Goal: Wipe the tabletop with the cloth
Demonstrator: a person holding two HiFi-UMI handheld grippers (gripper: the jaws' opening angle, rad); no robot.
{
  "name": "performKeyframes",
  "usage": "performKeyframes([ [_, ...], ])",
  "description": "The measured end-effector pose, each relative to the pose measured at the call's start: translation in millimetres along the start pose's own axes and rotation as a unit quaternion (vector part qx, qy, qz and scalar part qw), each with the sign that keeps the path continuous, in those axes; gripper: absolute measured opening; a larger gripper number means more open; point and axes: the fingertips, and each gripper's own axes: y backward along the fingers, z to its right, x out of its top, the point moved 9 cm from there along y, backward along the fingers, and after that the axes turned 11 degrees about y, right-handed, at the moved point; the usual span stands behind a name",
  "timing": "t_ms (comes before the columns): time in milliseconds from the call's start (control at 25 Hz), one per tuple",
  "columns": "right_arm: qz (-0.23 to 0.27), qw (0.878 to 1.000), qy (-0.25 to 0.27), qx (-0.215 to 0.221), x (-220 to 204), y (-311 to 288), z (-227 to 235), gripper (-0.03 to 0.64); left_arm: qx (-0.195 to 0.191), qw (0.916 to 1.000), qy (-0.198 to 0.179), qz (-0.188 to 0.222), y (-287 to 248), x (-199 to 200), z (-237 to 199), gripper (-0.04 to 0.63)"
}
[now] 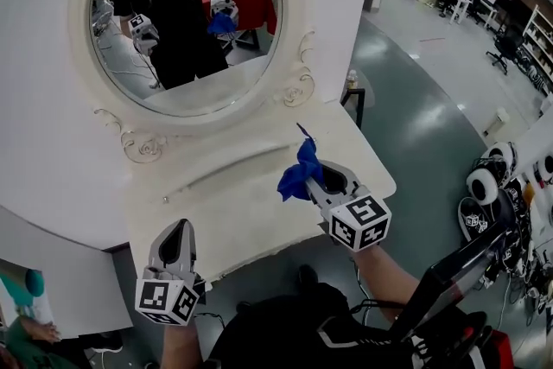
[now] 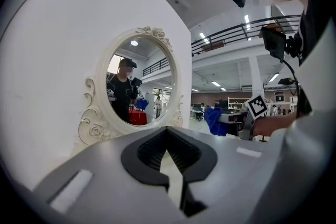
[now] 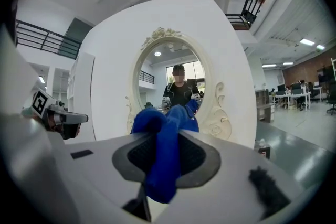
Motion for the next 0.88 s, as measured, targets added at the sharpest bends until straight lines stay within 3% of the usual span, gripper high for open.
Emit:
performKeyframes([
  [400, -0.001, 1.000, 0.002, 0.013, 8, -18, -22, 0.097, 0.022, 0.9997, 0.008, 0.010, 16, 7, -19, 0.006],
  [880, -0.004, 1.000, -0.001, 0.006, 7, -19, -24, 0.098, 0.016, 0.9997, 0.002, 0.015, 19, 8, -26, 0.006],
])
